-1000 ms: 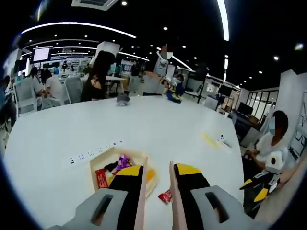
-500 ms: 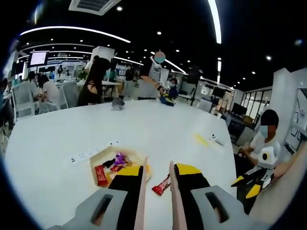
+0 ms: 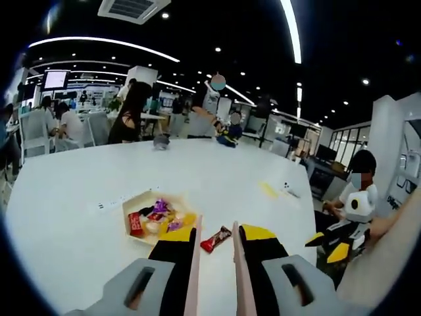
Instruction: Place the target food into the container with the food tongs after gripping and lifting it, then release it inside without dropping or visibly crushing the food.
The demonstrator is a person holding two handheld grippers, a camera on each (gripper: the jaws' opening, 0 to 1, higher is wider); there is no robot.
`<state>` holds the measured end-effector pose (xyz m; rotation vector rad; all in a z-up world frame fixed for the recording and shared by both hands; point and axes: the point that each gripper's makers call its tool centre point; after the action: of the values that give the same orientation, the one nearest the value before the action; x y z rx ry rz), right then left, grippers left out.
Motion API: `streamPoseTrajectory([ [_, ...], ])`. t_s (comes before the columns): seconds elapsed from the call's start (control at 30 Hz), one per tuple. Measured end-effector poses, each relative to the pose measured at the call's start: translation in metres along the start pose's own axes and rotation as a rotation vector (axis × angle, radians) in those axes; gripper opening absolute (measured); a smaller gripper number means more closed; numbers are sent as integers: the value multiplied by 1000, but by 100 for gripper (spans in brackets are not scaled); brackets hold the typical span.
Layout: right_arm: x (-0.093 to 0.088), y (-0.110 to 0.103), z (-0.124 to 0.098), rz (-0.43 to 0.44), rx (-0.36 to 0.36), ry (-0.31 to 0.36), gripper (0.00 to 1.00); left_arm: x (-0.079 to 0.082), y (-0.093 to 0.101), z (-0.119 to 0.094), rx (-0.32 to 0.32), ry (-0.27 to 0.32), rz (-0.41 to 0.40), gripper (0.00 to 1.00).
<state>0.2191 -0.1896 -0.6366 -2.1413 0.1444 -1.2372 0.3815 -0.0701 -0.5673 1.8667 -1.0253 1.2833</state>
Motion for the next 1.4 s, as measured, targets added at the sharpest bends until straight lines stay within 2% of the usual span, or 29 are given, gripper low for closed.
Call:
streamPoseTrajectory([
  [0.27, 3, -4, 3, -20, -1, 14, 48, -4, -7, -22, 25, 30, -31, 25],
  [0.47, 23, 4, 2, -44, 7, 55, 49, -1, -1, -33, 43, 49, -20, 25],
  [0.63, 38, 21, -6, -44, 4, 65, 49, -1, 12, -29, 50, 54, -41, 25],
  [0.97, 42, 35, -11, -10, 17, 72, 50, -8, 35, -17, 29, 35, -33, 26],
  [1.03, 42, 36, -11, -7, 19, 69, 50, -5, 38, -18, 25, 59, -12, 26],
  [1.2, 49, 41, -15, -34, 13, 69, 50, -4, 42, -18, 13, 98, -31, 25],
  [1.4, 62, 56, -26, -58, -22, 95, 50, -14, 45, -1, -20, 61, 3, 25],
])
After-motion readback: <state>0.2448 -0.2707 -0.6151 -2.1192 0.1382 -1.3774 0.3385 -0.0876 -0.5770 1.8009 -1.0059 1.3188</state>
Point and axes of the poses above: the point that each gripper's makers call its tool centre point, and the gripper's own axes: z roughly forward along the fingers, y roughly to its right, x roughly out of its top, and after that the axes turned 11 degrees about z, right-handed
